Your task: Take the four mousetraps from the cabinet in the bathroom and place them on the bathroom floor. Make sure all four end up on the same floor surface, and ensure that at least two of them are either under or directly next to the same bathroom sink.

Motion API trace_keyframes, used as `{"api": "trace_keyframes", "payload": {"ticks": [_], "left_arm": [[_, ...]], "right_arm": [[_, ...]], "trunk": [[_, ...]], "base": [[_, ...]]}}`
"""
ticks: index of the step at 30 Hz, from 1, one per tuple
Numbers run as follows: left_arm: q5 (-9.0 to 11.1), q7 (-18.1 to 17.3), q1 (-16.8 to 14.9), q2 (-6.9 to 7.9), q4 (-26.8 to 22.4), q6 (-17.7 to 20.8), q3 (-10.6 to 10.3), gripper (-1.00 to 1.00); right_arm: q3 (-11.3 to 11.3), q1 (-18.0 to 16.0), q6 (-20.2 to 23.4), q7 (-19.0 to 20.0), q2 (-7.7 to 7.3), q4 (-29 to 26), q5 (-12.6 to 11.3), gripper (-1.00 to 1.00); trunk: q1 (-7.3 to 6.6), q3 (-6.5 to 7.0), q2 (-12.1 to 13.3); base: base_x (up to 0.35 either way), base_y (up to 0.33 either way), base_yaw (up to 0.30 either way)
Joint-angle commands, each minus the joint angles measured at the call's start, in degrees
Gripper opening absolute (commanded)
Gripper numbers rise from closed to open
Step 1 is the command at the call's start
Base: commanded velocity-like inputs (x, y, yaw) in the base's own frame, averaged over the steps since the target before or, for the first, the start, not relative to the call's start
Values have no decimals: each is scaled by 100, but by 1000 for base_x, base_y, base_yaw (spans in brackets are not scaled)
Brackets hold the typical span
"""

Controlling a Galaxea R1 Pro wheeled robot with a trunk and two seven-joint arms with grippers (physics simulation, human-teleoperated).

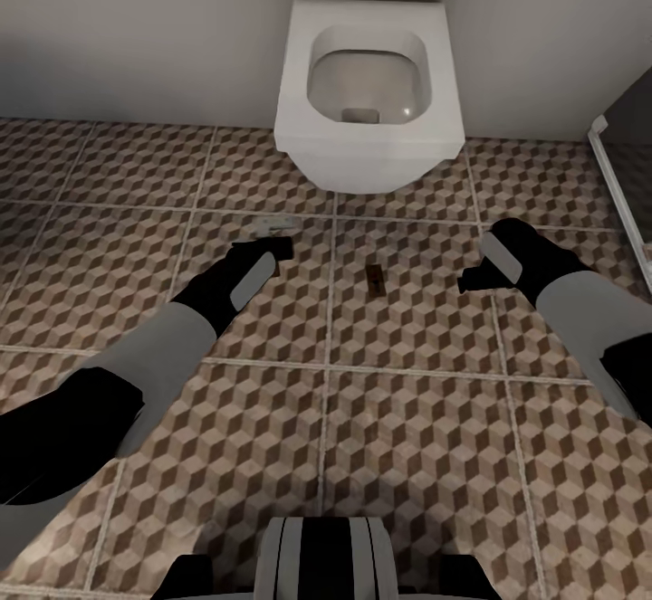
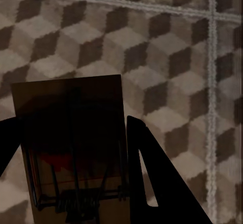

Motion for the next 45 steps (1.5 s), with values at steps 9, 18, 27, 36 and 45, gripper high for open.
{"api": "trace_keyframes", "payload": {"ticks": [9, 18, 27, 36, 45], "left_arm": [[36, 56, -6, 4, -9, 16, -39, -100], [35, 56, -6, 7, -8, 17, -44, -100], [35, 56, -7, 9, -5, 20, -45, -100], [37, 57, -3, 9, -3, 18, -89, -100], [43, 56, -5, 10, 31, 16, -163, -100]], "right_arm": [[34, -3, 17, -38, -22, -13, -54, 100], [-12, -7, 17, -38, -28, -28, -61, 100], [-88, -84, 17, -36, -145, -23, -91, 100], [-325, -319, 17, -37, -295, -18, -92, 100], [-384, -719, 17, -38, -545, -5, -61, 100]], "trunk": [[-1, -4, -1], [-1, -4, -1], [-1, -4, -1], [-1, -4, -1], [-1, -4, -1]], "base": [[0, -94, 0], [0, -13, 0], [0, -2, 0], [0, 0, 0], [0, 0, 0]]}}
